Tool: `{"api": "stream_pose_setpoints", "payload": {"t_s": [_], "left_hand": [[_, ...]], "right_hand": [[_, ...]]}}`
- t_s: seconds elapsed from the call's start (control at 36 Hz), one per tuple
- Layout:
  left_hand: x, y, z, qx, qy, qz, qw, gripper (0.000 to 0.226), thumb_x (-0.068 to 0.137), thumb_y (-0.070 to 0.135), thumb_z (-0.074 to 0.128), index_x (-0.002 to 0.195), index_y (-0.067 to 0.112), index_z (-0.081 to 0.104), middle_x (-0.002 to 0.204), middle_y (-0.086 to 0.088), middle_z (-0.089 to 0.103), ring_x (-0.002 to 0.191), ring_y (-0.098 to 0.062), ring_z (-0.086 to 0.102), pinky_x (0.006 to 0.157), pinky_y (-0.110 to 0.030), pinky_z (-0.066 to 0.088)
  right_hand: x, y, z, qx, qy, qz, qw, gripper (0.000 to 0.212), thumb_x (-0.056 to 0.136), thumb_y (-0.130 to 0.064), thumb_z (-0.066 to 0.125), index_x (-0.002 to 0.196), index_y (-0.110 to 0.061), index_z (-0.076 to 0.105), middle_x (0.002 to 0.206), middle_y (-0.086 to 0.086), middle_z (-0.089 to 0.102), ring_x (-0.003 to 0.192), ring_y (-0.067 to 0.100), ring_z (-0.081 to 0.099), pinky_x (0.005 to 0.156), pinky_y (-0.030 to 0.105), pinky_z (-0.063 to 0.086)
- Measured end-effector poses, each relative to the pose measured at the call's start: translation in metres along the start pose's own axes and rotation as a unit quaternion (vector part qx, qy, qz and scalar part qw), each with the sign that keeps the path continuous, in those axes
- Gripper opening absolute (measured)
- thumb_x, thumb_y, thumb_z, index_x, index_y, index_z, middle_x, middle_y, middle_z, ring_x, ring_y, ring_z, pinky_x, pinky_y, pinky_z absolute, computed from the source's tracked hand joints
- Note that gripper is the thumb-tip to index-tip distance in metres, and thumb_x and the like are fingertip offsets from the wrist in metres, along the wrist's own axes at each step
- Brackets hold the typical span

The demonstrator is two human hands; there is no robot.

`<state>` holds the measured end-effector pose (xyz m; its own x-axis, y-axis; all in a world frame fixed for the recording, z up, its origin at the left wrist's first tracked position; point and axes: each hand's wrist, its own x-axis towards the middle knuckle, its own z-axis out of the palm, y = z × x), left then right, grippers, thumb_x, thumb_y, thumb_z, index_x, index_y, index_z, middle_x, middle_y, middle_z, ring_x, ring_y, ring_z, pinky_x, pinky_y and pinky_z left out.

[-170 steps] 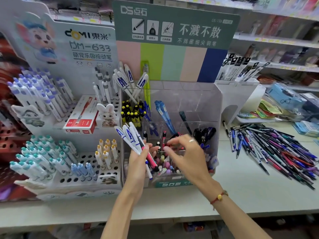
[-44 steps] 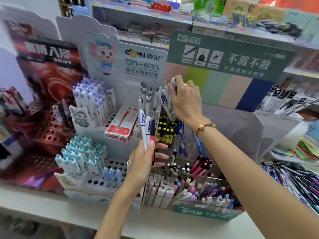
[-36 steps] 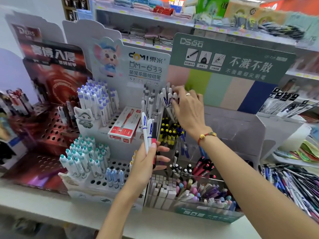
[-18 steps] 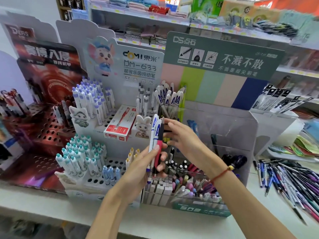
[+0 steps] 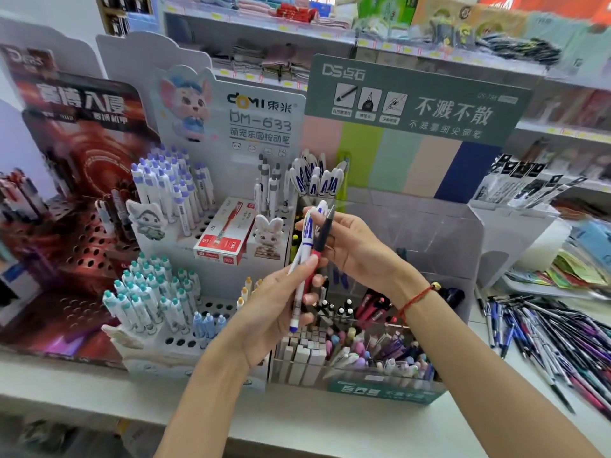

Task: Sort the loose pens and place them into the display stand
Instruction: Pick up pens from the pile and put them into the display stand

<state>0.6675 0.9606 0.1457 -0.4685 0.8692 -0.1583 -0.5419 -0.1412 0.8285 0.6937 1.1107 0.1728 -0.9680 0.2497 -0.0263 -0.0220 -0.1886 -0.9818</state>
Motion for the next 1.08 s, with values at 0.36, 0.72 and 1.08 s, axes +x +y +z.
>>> {"api": "stream_pose_setpoints", "payload": {"t_s": [0.36,0.72,1.08], "left_hand": [[-0.001,0.012,-0.013,0.074,0.082,0.044,0.993,0.061,0.094,0.059,0.026,0.104,0.01,0.061,0.062,0.007,0.044,0.048,-0.005,0.029,0.04,-0.017,0.019],[-0.002,0.0,-0.037,0.053,0.243,0.145,0.958,0.024,0.1,0.025,0.042,0.096,0.017,0.065,0.074,0.009,0.067,0.065,-0.006,0.061,0.064,-0.022,0.056],[0.005,0.001,-0.037,0.076,0.239,0.148,0.957,0.021,0.1,0.019,0.043,0.107,0.019,0.062,0.091,0.006,0.075,0.084,-0.009,0.071,0.08,-0.03,0.055]], "right_hand": [[0.009,-0.025,-0.011,0.076,0.195,-0.164,0.964,0.014,0.095,-0.011,0.054,0.089,-0.01,0.067,0.073,-0.002,0.068,0.051,0.003,0.05,0.05,0.012,0.045],[0.034,-0.048,-0.031,-0.206,0.408,-0.395,0.797,0.004,0.096,-0.016,0.056,0.093,-0.017,0.055,0.079,-0.005,0.064,0.062,0.007,0.06,0.06,0.026,0.055],[0.081,-0.052,-0.028,-0.523,0.234,-0.305,0.761,0.019,0.092,-0.016,0.063,0.108,-0.009,0.056,0.079,0.006,0.068,0.067,0.019,0.067,0.066,0.036,0.058]]}}
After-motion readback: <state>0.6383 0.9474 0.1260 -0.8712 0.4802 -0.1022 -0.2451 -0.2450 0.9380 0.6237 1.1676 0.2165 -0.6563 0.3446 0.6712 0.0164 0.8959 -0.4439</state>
